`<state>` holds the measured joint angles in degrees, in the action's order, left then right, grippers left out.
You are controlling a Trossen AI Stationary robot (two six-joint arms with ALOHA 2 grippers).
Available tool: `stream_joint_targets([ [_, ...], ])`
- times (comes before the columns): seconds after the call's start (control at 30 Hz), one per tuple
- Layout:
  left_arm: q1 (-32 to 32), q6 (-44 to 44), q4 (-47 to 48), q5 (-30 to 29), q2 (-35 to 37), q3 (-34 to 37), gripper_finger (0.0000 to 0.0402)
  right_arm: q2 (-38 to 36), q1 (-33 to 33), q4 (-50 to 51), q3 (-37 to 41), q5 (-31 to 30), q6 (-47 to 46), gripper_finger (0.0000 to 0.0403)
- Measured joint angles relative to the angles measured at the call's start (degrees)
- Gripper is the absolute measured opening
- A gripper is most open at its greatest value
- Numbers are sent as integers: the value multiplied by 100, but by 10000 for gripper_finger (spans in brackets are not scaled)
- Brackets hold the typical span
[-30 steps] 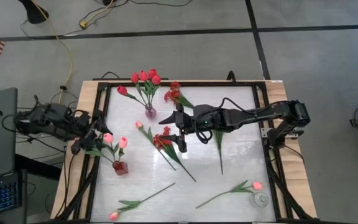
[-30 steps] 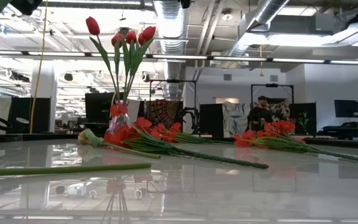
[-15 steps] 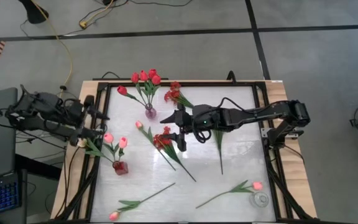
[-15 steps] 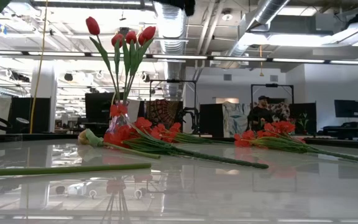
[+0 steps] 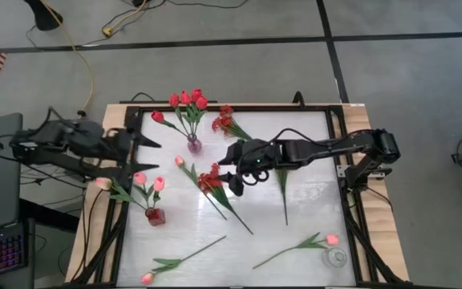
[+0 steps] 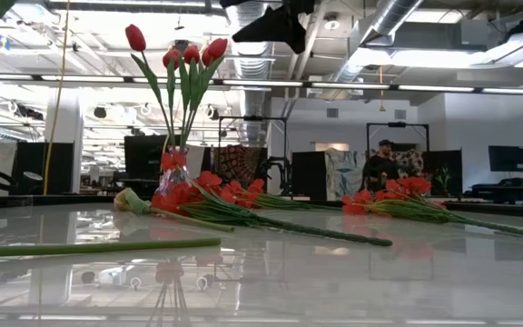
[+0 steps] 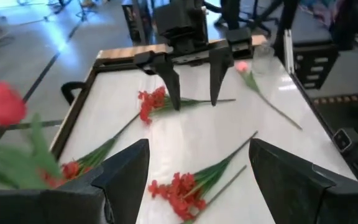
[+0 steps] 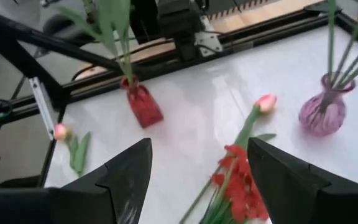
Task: Sort flowers into vase by color
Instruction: Put the pink tulip into the red vase
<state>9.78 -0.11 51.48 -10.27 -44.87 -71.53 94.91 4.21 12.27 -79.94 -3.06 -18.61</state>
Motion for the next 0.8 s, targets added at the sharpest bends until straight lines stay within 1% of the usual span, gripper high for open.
stream_joint_targets([
  [0.17, 2, 427, -580, 398, -456, 0, 265, -4, 297, -17, 0, -5, 67, 291],
  [0.3, 2, 565, -1099, 427, -698, 0, 265, -4, 507, -1, 0, -38, 107, 291],
  [0.5, 47, 366, -1526, 536, -746, -2, 265, -2, 813, 78, 0, -502, 109, 291],
  [0.67, 320, -281, -956, 548, -723, -455, 265, 19, 1004, 39, 0, -918, 110, 291],
  [0.8, 706, -944, -371, 501, -715, -781, 265, 293, 1105, -319, 2, -927, 235, 291],
])
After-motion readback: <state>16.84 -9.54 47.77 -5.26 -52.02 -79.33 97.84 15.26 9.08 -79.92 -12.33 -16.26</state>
